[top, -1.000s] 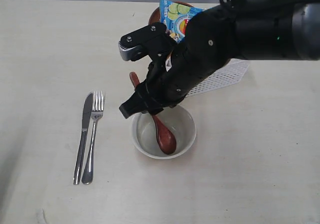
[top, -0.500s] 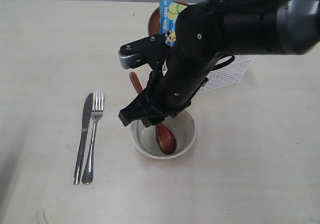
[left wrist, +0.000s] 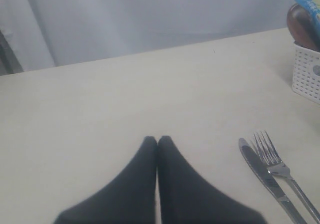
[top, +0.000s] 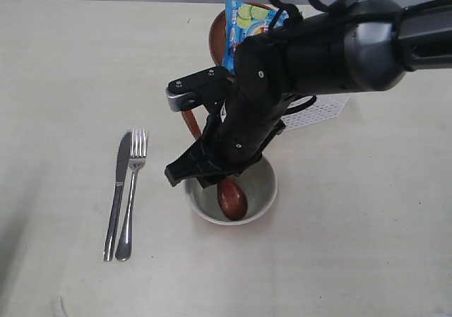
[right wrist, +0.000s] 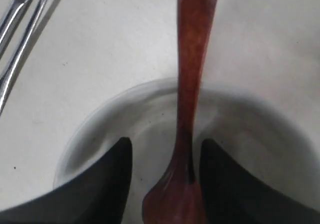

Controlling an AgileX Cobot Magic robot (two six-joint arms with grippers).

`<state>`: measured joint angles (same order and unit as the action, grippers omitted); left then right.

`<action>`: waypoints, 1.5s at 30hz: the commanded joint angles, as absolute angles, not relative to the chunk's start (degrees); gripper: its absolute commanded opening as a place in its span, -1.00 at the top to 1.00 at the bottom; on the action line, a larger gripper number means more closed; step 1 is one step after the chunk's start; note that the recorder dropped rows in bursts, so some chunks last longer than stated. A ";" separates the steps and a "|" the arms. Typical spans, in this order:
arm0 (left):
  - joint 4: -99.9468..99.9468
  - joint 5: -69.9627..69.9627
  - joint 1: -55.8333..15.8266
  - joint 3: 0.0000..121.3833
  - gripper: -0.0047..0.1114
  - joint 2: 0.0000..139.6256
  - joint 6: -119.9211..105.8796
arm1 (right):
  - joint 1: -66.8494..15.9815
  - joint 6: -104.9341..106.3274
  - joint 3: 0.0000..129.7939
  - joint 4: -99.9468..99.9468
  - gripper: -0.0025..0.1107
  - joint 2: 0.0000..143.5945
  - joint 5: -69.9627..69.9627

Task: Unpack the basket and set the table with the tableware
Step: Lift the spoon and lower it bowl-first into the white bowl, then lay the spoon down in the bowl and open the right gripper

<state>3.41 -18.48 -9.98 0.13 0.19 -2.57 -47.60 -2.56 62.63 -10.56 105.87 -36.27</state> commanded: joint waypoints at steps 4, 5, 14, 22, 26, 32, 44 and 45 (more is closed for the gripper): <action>2.92 -18.45 -9.84 0.00 0.92 0.00 -2.55 | -47.55 -2.52 62.57 -9.92 0.28 106.21 -35.67; 2.92 -18.45 -9.84 0.00 0.92 0.00 -2.55 | -47.55 -2.52 62.57 -9.80 0.36 106.21 -35.67; 2.92 -18.45 -9.84 0.00 0.92 0.00 -2.55 | -47.55 -1.92 62.57 -9.70 0.96 106.21 -35.92; 2.92 -18.45 -9.84 0.00 0.92 0.00 -2.55 | -47.55 -6.21 62.57 0.89 0.96 103.33 -38.74; 2.92 -18.45 -9.84 0.00 0.92 0.00 -2.55 | -50.13 -17.48 62.57 16.62 0.96 100.67 -39.94; 2.92 -18.45 -9.84 0.00 0.92 0.00 -2.55 | -64.74 -39.55 62.57 52.97 0.96 101.73 -50.95; 2.92 -18.45 -9.84 0.00 0.92 0.00 -2.55 | -71.11 -41.09 62.47 51.21 0.96 104.80 -55.41; 2.92 -18.45 -9.84 0.00 0.92 0.00 -2.55 | -71.38 -41.09 62.35 51.21 0.96 104.95 -55.41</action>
